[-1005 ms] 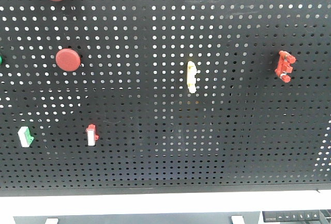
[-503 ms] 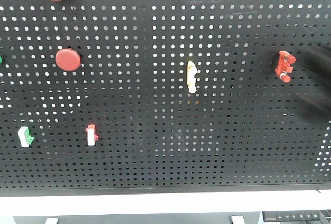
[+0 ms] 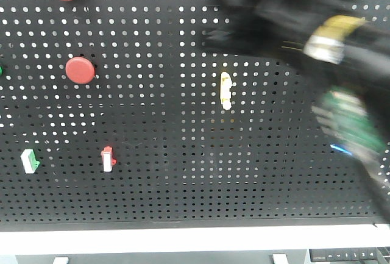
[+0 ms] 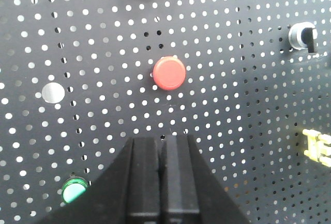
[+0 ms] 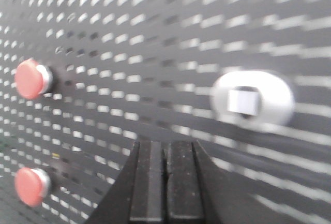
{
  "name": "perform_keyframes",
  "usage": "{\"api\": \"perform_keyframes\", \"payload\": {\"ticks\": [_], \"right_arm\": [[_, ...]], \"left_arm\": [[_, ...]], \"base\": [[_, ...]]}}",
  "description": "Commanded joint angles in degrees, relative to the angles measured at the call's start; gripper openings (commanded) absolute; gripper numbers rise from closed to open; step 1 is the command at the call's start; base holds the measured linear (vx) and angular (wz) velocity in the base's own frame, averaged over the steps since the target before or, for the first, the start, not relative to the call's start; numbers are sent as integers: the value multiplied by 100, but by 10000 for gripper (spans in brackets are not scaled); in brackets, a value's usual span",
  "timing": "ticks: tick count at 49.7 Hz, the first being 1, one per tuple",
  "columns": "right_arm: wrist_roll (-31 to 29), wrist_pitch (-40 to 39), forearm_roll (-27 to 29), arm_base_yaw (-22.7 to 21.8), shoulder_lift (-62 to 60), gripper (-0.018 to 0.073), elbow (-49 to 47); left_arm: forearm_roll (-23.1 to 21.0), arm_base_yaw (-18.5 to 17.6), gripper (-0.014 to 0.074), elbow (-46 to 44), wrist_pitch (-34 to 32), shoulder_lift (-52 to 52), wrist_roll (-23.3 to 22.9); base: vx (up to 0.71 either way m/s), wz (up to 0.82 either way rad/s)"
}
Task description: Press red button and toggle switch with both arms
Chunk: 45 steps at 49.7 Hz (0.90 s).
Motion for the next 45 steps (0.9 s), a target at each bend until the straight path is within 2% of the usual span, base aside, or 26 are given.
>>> {"api": "perform_keyframes", "payload": {"ticks": [1, 12, 23, 33, 45], "right_arm": [[-36, -382, -42, 69, 9, -3, -503], [-21, -14, -42, -146, 219, -3, -1079], [1, 377, 25, -491, 97, -3, -1118], [-10, 423, 43, -485, 97, -3, -1118], [-70, 419, 91, -264, 137, -3, -1118]], "left_arm": [[-11, -20, 1, -137, -468, -7, -11], [-11, -20, 1, -137, -468, -7, -11], [-11, -20, 1, -137, -495, -7, -11], [-11, -20, 1, -137, -658, -7, -11], [-11, -20, 1, -137, -750, -7, -11]], "base": [[0, 0], [0, 0], [0, 0], [0, 0], [0, 0]]}}
